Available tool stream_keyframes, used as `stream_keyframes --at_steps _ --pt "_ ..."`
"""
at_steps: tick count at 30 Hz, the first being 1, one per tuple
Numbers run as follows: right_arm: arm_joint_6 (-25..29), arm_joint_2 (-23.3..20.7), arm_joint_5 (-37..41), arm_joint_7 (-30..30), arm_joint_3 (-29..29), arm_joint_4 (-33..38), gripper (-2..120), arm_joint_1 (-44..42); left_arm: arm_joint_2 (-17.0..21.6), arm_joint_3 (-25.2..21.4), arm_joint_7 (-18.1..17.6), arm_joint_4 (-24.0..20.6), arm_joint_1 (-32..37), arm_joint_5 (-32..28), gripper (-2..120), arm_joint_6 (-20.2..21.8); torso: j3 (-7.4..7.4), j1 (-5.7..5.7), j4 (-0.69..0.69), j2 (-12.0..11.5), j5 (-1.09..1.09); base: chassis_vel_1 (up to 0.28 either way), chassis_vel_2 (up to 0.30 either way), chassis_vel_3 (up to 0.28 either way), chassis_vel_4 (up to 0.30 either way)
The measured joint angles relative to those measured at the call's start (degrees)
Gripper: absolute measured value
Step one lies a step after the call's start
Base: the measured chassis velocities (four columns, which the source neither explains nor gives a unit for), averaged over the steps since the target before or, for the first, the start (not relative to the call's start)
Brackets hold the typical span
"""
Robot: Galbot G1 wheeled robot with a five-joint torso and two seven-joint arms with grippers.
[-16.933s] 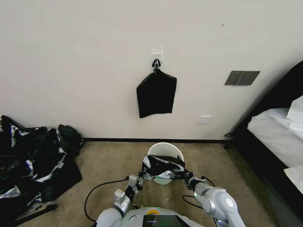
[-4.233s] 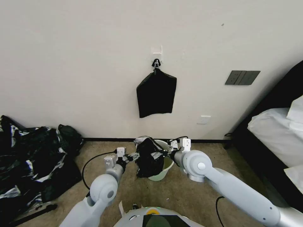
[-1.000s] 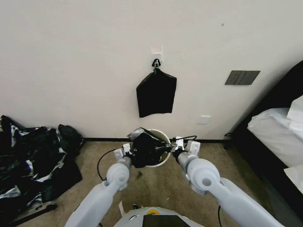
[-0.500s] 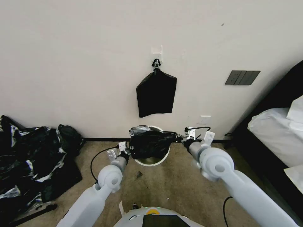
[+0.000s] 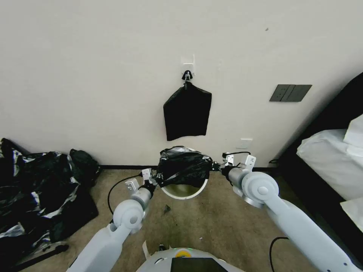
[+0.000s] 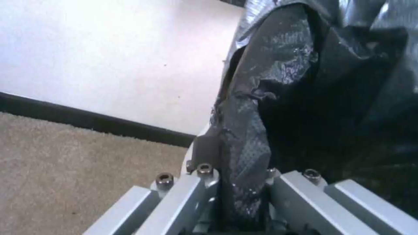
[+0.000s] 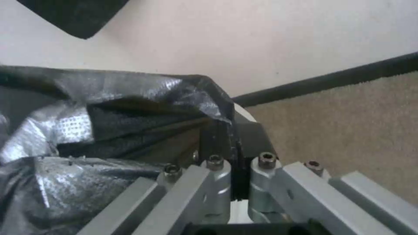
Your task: Place a trash bag onto the trash bin.
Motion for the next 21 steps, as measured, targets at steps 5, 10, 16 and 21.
stream_keyframes --at_steps 5,10,16,21 --pt "0.02 -0.25 -0.99 -0.30 0.13 0.96 1 -0.31 -0.20 -0.25 0.34 0.19 0.30 -0.20 1 -0.17 0.00 0.00 0.00 0.00 0.00 0.000 0.000 0.000 0.000" --pt "0.23 -1.72 -2.40 -0.18 1.49 4.09 21 -1.25 -0.56 -0.22 -0.09 0.98 0.31 0.15 0 -0.16 0.00 0.00 0.00 0.00 0.00 0.000 0.000 0.000 0.000" --pt "0.55 -3.18 -3.40 1.05 2.00 8.19 41 -2.35 -0.70 -0.34 -1.60 2.15 -0.12 0.52 0 -0.10 0.00 0.00 0.00 0.00 0.00 0.000 0.000 0.000 0.000" --pt "0.75 -3.54 -4.27 1.82 2.36 10.44 54 -3.17 -0.74 -0.69 -2.16 2.84 -0.25 1.23 0 -0.03 0.00 0.00 0.00 0.00 0.01 0.000 0.000 0.000 0.000"
